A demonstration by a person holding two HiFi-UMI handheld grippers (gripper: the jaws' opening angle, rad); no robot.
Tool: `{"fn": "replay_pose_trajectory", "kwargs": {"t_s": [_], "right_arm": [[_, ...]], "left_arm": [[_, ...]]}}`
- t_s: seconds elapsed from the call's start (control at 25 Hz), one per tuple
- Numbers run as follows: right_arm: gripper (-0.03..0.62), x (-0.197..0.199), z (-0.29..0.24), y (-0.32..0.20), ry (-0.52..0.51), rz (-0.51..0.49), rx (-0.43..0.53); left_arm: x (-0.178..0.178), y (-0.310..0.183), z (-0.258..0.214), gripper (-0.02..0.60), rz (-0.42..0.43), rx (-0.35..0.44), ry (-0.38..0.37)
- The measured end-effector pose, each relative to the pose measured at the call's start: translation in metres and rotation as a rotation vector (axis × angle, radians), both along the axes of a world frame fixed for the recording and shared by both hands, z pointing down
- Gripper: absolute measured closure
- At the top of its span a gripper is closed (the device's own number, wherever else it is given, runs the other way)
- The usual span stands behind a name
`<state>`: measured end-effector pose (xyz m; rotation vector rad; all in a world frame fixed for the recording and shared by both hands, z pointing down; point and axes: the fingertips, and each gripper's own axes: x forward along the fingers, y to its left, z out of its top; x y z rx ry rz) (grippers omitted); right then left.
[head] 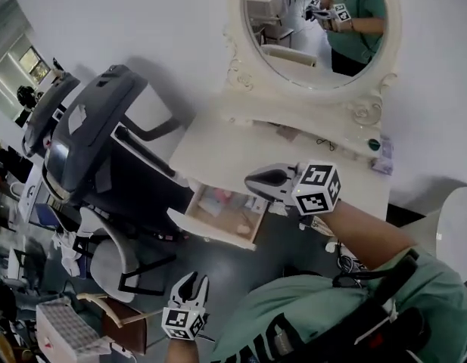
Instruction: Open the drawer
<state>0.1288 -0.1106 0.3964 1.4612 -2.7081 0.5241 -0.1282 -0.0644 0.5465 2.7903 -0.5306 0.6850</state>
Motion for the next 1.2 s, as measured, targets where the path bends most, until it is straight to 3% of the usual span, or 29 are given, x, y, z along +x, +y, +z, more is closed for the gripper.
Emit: {"fn": "replay_pose_trajectory", "kwargs": {"t_s": [0.28,0.64,0.92,1.08,1.2], "right_arm": [[0.583,0.083,-0.034,0.046,0.031,0.103,0.064],[0.583,0.157,-0.045,0.093,0.044,0.189,0.091],[0.582,0.184,-0.044,0.104,0.009,0.311,0.118],[0.583,0.183,-0.045,0.098,0.005,0.426,0.129],[0.583,0.175,-0.053,0.092,0.037,0.55,0.137]], "left_arm": [[0.083,0.014,-0.063,0.471,0.049,0.02,0.1],[0.186,-0.005,-0.137,0.474,0.142,0.084,0.199],[0.227,-0.025,-0.177,0.474,0.282,0.13,0.242],[0.236,-0.062,-0.19,0.476,0.365,0.107,0.309],[0.243,-0.088,-0.194,0.477,0.485,0.086,0.348]]}}
